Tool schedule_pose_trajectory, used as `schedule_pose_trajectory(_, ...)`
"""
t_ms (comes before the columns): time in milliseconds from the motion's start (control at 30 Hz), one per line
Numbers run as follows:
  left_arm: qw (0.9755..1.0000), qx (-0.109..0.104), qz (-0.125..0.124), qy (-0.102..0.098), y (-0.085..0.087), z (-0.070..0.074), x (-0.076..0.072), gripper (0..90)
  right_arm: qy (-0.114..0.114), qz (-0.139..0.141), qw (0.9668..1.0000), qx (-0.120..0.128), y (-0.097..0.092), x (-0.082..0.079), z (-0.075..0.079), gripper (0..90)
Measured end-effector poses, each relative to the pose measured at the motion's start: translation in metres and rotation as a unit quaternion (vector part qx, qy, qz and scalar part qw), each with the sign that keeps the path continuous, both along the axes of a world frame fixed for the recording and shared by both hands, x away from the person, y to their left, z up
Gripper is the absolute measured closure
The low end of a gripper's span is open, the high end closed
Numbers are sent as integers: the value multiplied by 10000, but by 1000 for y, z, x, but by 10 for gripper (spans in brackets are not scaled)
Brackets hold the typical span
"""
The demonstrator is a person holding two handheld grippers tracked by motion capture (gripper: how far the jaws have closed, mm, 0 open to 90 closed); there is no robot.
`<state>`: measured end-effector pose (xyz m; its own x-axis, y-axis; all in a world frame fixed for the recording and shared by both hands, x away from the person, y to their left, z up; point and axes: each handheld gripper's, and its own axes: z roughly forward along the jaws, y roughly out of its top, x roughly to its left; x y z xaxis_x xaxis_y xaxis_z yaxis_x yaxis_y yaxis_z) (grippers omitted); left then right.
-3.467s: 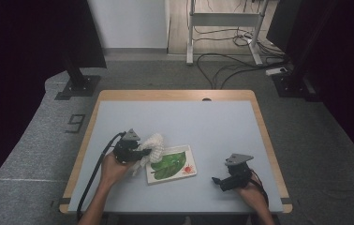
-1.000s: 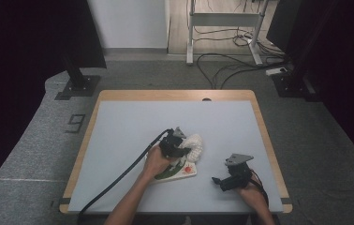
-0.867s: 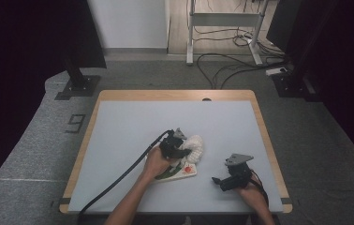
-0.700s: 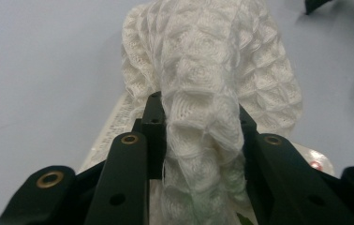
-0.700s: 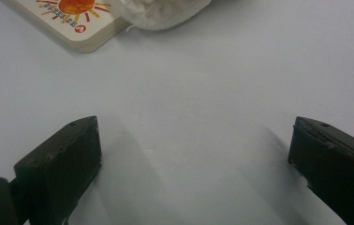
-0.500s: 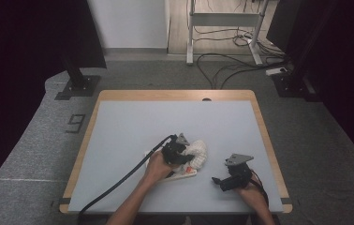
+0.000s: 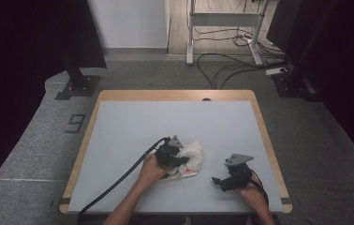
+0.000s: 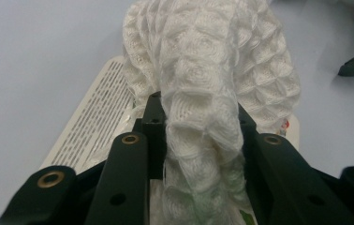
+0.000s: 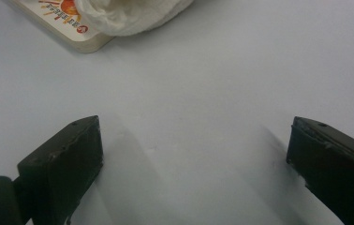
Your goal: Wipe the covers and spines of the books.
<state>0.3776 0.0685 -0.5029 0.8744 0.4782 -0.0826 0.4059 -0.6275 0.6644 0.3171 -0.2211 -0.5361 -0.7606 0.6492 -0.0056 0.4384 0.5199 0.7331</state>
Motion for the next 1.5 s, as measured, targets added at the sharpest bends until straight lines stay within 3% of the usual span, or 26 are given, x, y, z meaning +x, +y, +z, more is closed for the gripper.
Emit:
schedule_pose_trajectory(333, 9999, 130, 71, -62, 20, 2, -8, 682, -1, 4, 10000, -1, 0, 0, 0, 33)
schedule_pose_trajectory(1500, 9980, 200, 588, -106, 101, 7, -39, 676, 16, -9, 10000, 4, 0, 0, 0, 31)
